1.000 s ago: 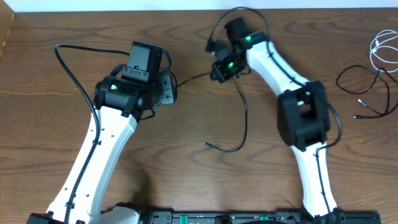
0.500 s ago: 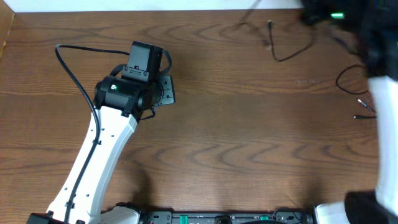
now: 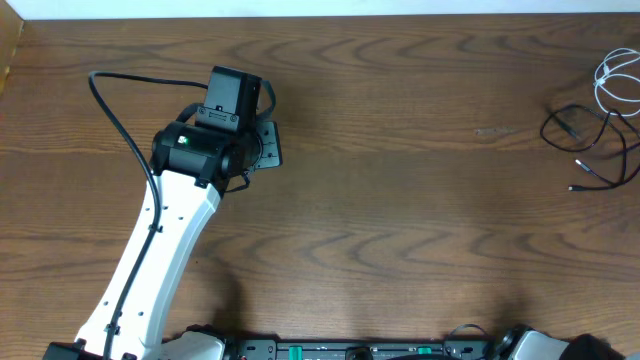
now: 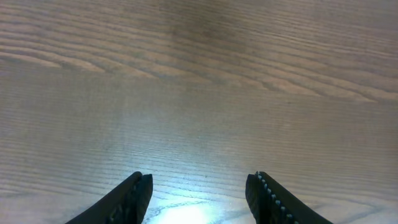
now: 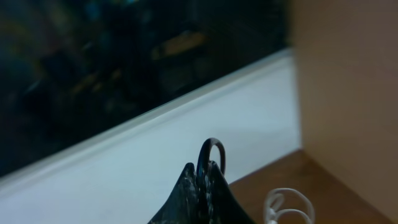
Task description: Untangle cables
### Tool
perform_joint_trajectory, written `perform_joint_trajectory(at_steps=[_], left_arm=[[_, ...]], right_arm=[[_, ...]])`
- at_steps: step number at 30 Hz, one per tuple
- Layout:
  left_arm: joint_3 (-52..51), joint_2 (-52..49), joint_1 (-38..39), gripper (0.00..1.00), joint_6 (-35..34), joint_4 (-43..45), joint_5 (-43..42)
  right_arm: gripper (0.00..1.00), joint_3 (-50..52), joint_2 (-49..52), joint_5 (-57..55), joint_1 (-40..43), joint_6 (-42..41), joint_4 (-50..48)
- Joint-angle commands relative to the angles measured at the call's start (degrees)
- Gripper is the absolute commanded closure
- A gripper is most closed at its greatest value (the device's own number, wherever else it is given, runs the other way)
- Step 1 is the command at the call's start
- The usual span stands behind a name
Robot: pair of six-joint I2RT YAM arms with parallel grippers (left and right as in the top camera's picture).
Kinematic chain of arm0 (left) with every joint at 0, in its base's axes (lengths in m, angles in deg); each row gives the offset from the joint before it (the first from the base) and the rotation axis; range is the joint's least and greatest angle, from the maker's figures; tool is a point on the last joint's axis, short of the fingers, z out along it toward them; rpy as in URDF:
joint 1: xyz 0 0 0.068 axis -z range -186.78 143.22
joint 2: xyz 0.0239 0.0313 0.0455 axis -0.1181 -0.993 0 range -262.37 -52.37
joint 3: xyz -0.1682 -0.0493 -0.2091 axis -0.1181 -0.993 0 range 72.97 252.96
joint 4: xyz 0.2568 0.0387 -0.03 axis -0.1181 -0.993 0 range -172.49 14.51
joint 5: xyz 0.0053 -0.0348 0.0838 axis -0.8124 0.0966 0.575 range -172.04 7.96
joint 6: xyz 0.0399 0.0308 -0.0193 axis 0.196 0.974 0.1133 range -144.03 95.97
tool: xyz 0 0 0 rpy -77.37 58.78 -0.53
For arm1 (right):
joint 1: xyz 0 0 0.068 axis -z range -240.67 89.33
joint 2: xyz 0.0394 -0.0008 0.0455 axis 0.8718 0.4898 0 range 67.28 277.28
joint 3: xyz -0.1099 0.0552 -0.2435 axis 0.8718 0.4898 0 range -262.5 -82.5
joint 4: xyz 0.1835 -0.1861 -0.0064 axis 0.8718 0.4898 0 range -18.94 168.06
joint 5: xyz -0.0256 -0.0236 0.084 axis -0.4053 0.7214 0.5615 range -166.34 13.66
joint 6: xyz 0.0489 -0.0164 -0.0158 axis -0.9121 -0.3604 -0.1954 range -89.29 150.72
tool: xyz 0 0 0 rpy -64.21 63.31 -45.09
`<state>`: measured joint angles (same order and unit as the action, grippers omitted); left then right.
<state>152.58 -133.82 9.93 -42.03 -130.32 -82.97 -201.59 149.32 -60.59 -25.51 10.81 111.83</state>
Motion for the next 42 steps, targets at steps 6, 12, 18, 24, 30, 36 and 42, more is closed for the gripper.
perform_joint_trajectory(at_steps=[6,12,18,24,30,36,42], left_arm=[[0.3,-0.2,-0.2,0.43,-0.1,0.0,0.3],[0.3,-0.2,-0.2,0.43,-0.1,0.0,0.3],[0.3,-0.2,-0.2,0.42,-0.1,0.0,0.3],[0.3,-0.2,-0.2,0.42,-0.1,0.0,0.3],[0.3,-0.2,-0.2,0.42,-0.1,0.0,0.3],[0.3,-0.2,-0.2,0.42,-0.1,0.0,0.3],[0.3,-0.2,-0.2,0.37,0.2,0.5,0.3]], right_arm=[[0.99,-0.1,5.5,-10.0,13.5,-13.2,-0.9],[0.99,-0.1,12.5,-19.3,14.3,-13.5,-1.4],[0.99,-0.1,20.2,-19.8,14.3,-12.6,-1.2],[0.98,0.0,29.4,-19.7,13.7,-11.1,2.5],[0.03,0.0,37.2,-13.4,10.8,-7.6,5.4],[0.01,-0.1,37.2,-6.7,8.8,-3.6,5.4],[0.01,-0.1,36.6,9.0,6.0,0.2,8.1]])
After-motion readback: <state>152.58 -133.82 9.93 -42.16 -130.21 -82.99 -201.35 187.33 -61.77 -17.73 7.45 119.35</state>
